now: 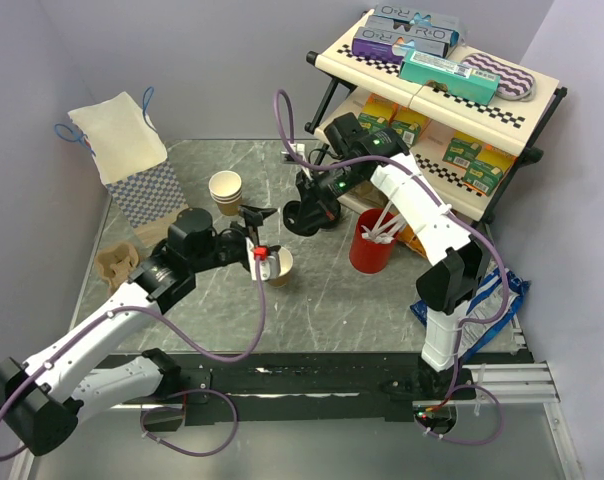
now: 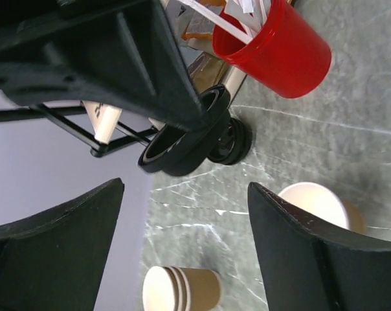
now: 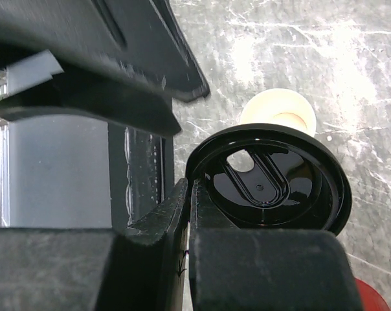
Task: Pack the takeout coffee
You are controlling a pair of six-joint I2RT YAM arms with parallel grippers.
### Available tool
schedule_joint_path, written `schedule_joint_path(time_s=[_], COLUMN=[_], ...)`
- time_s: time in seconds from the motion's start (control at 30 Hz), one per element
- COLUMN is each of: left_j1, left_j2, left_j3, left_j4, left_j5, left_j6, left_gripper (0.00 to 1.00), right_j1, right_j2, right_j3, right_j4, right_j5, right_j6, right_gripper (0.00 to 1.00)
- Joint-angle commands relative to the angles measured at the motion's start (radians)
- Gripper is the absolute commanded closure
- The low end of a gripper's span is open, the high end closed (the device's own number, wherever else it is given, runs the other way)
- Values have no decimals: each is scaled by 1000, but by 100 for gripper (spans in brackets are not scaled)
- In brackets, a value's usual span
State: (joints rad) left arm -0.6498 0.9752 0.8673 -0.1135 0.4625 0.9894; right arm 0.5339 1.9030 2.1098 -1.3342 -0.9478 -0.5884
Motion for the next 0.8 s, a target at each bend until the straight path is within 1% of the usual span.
schedule_joint_path(time_s=[0.0, 0.1, 0.13, 0.3, 0.43, 0.53, 0.6, 0.73, 0.77], left_j1=[-37, -50, -59, -85, -91, -93, -94, -96, -96], left_j2=[26, 42, 46, 72, 85, 106, 117, 126, 132], left_j3=[-5, -13, -17, -37, -62, -57, -51, -59, -57], left_j4=[89, 106, 138, 161, 199, 198, 198, 238, 238], left_j5=[-47, -54, -56, -77, -85, -94, -94, -102, -102], left_j6=[113, 132, 147, 198, 267, 314, 347, 364, 367], left_gripper=[17, 17, 17, 18, 19, 24, 28, 34, 38], right_j1=[8, 11, 11, 15, 15, 15, 15, 17, 18], right_j2=[-5, -4, -2, 13, 19, 28, 31, 31, 31], right_j3=[46, 45, 49, 62, 70, 76, 79, 76, 76], right_j4=[-89, -91, -92, -102, -109, -121, -123, -120, -122], right_j5=[-51, -51, -51, -55, -52, -57, -57, -57, -59], right_j6=[-27, -25, -27, -28, -36, -40, -39, -40, -39], right_gripper=[96, 96, 96, 95, 95, 95, 95, 95, 95])
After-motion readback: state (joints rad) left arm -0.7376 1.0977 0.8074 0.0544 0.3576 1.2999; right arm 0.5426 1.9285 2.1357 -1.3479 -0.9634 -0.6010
